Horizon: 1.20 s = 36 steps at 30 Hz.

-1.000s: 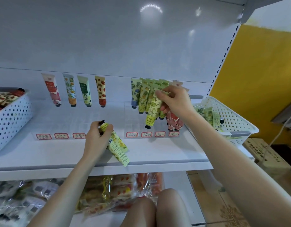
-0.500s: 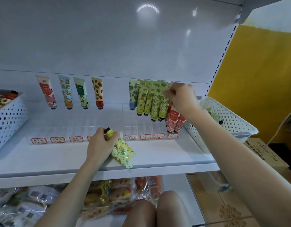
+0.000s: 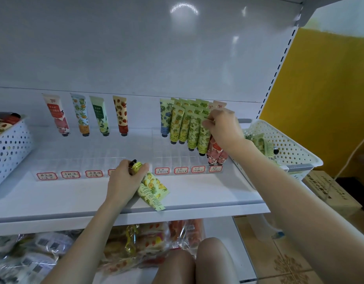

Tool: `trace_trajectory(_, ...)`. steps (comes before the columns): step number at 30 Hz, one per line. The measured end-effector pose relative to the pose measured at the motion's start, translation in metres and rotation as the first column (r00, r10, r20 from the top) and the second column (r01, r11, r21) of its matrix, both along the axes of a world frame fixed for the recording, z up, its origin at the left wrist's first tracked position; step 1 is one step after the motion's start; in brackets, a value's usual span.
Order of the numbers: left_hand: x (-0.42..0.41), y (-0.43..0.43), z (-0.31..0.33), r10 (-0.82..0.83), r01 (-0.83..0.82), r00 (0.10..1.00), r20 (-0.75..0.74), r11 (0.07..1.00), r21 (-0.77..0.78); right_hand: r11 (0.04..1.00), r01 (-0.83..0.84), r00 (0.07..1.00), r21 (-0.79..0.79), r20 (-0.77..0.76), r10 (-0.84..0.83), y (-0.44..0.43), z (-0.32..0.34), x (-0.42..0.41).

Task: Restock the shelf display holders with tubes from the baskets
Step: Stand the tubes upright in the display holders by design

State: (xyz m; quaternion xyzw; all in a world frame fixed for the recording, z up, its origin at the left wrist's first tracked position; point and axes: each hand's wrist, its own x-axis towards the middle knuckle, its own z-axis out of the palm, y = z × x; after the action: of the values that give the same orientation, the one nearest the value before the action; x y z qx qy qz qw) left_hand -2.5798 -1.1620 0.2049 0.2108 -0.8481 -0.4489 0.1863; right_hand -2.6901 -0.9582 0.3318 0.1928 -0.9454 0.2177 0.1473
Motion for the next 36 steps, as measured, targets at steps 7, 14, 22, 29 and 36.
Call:
trace_trajectory(7, 0.006, 0.006, 0.013, -0.013, 0.017, 0.997, -0.076, 0.999, 0.039, 0.999, 0.015, 0.999, 0.036, 0.046, -0.017, 0.000, -0.001, -0.003)
trace_trajectory(14, 0.006, 0.010, 0.015, -0.017, 0.019, 0.997, -0.076, 0.999, 0.027, 0.982, 0.022, 0.997, 0.185, 0.073, -0.036, -0.001, 0.003, -0.002)
trace_trajectory(22, 0.008, 0.009, 0.017, -0.012, 0.015, 0.997, -0.082, 0.999, 0.038, 0.966, 0.037, 0.998, 0.257, 0.043, -0.049, -0.011, 0.002, -0.002)
trace_trajectory(29, 0.008, 0.013, 0.020, -0.045, 0.052, 0.992, -0.121, 0.997, 0.054, 0.980, 0.047, 0.996, 0.195, 0.062, -0.061, -0.003, -0.003, -0.005)
trace_trajectory(36, 0.005, 0.016, 0.014, -0.071, 0.082, 0.991, -0.114, 0.993, 0.089, 0.973, 0.059, 0.995, 0.225, 0.062, -0.074, -0.002, -0.001, -0.002)
